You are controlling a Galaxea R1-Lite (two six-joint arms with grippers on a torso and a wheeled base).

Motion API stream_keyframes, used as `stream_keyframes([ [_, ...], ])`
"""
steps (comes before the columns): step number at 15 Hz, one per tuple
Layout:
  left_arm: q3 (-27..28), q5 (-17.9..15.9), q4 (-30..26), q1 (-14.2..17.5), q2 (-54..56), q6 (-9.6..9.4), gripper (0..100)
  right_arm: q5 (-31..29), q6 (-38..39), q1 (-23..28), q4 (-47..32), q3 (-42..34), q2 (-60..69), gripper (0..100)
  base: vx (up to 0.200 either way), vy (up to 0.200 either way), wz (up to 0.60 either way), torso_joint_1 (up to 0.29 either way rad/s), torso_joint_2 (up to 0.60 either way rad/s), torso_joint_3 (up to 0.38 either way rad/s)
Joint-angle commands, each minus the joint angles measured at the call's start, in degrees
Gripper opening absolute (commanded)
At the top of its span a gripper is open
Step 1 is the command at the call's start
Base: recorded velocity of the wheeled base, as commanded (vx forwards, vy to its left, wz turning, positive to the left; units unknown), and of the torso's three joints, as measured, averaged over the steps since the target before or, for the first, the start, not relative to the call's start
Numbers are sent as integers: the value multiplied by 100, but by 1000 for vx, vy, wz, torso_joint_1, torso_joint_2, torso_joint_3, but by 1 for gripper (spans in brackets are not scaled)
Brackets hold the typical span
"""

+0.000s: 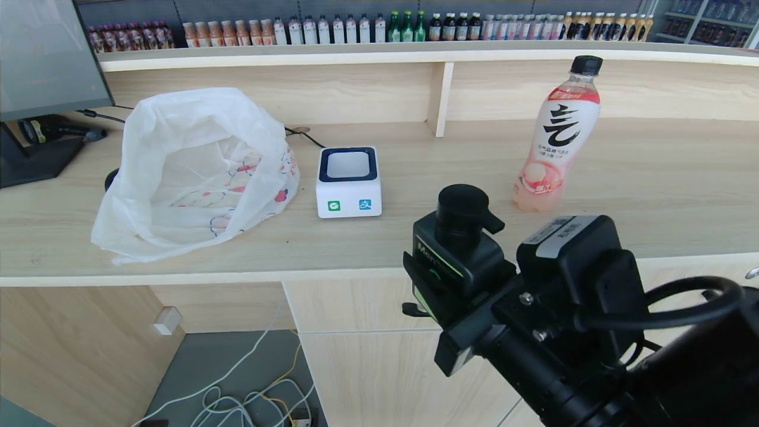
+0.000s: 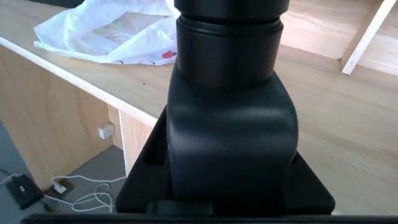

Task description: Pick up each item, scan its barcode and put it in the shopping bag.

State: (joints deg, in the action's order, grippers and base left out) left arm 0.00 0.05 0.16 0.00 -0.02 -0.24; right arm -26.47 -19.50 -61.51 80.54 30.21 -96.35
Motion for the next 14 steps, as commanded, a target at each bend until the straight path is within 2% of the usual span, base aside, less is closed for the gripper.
stream_keyframes([
  [1,0,4,2,0,2,-2,100,-8,-247,-36,128,-296,47,0,0,0,0,0,0,0],
  [6,0,-5,2,0,2,-2,100,-8,-1723,-45,497,-191,117,0,0,0,0,0,0,0],
  [12,0,4,2,0,2,-2,100,10,-3077,-616,524,11,134,0,0,0,0,0,0,0],
  [14,0,-5,2,0,2,-2,100,124,-3411,-660,638,29,134,0,0,0,0,0,0,0],
])
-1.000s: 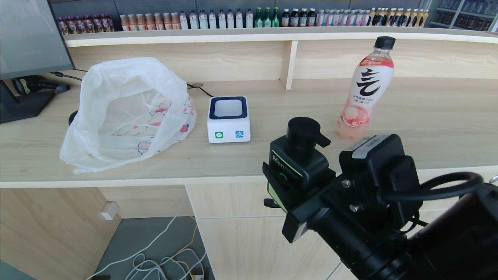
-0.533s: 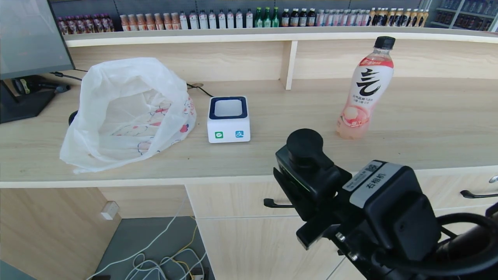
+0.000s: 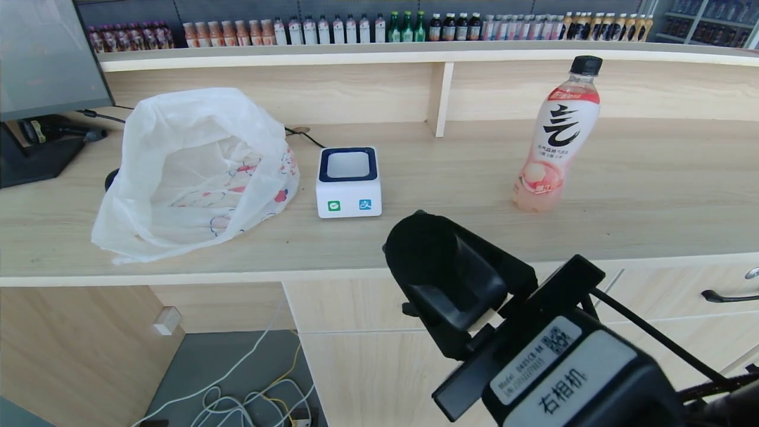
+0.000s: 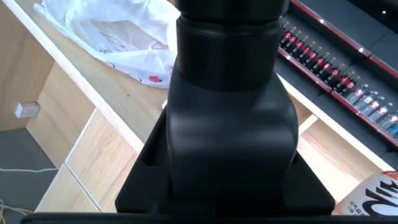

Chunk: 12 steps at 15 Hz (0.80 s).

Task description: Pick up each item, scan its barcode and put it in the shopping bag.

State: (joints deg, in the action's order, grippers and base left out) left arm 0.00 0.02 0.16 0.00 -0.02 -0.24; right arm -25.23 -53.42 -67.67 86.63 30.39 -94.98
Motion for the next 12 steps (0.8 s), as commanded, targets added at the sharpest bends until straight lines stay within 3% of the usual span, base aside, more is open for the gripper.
stream_keyframes([
  [1,0,-2,2,0,2,-2,100,265,-222,-45,91,28,-21,0,0,0,0,0,0,0],
  [4,0,-2,2,0,2,-2,100,739,-345,-71,91,28,-38,0,0,0,0,0,0,0],
  [7,0,6,2,0,2,-2,100,818,-476,-80,91,-271,-74,0,0,0,0,0,0,0],
  [12,0,6,2,0,2,-2,100,1302,-1215,-150,100,-367,-161,0,0,0,0,0,0,0],
])
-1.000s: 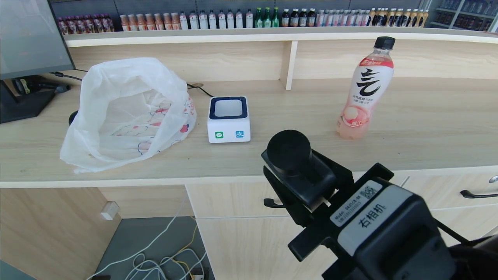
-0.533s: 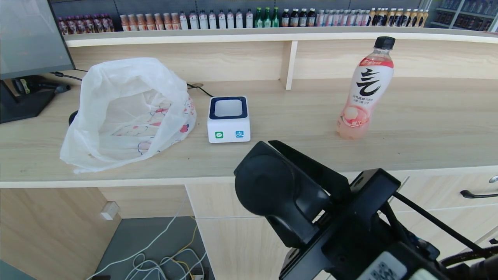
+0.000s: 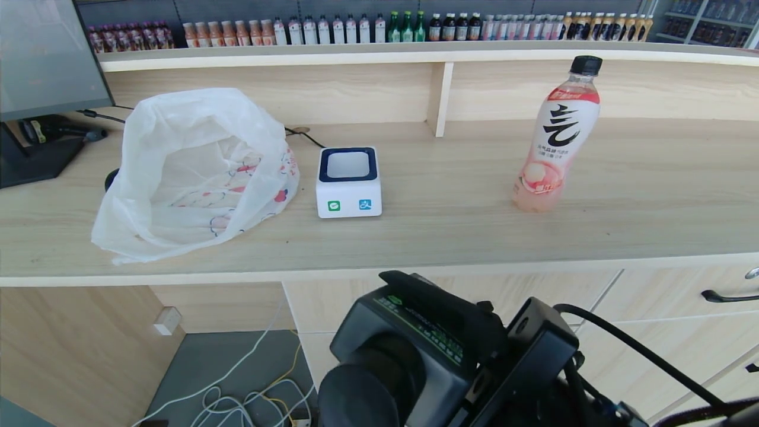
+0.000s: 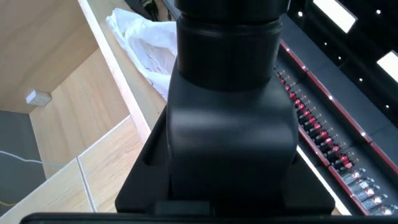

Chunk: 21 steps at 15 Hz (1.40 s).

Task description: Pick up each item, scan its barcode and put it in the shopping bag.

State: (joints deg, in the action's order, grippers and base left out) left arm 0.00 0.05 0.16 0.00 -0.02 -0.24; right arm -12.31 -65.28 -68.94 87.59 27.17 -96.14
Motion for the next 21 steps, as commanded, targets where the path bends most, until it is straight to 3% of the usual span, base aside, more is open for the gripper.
stream_keyframes([
  [1,0,4,2,0,2,-2,100,36,-125,-50,4,-125,-28,0,0,0,0,0,0,0],
  [6,0,4,2,0,2,-2,100,124,-1198,-50,74,-151,69,0,0,0,0,0,0,0],
  [8,0,4,2,0,2,-2,100,177,-2103,-50,241,-204,121,0,0,0,0,0,0,0],
  [11,0,4,2,0,2,-2,100,185,-2366,-50,241,-212,139,0,0,0,0,0,0,0],
  [21,0,4,2,0,2,-2,100,554,-4291,-287,241,148,394,0,0,0,0,0,0,0],
])
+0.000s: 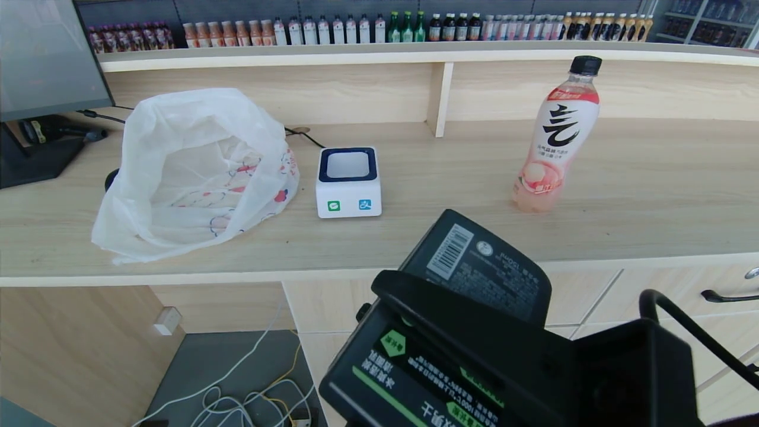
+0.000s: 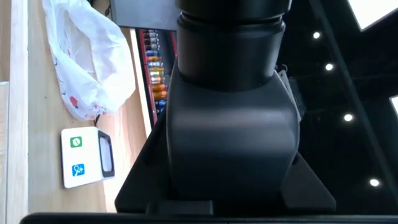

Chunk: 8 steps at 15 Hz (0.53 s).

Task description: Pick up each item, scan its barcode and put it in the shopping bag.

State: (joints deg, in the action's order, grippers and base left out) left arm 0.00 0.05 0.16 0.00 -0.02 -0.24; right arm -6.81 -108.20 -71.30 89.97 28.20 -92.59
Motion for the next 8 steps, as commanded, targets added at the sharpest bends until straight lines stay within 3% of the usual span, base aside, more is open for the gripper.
stream_keyframes([
  [1,0,-5,2,0,2,-2,100,-4,-60,-94,3,133,13,0,0,0,0,0,0,0],
  [8,0,-5,2,0,2,-2,100,-4,-342,-112,3,283,-58,0,0,0,0,0,0,0],
])
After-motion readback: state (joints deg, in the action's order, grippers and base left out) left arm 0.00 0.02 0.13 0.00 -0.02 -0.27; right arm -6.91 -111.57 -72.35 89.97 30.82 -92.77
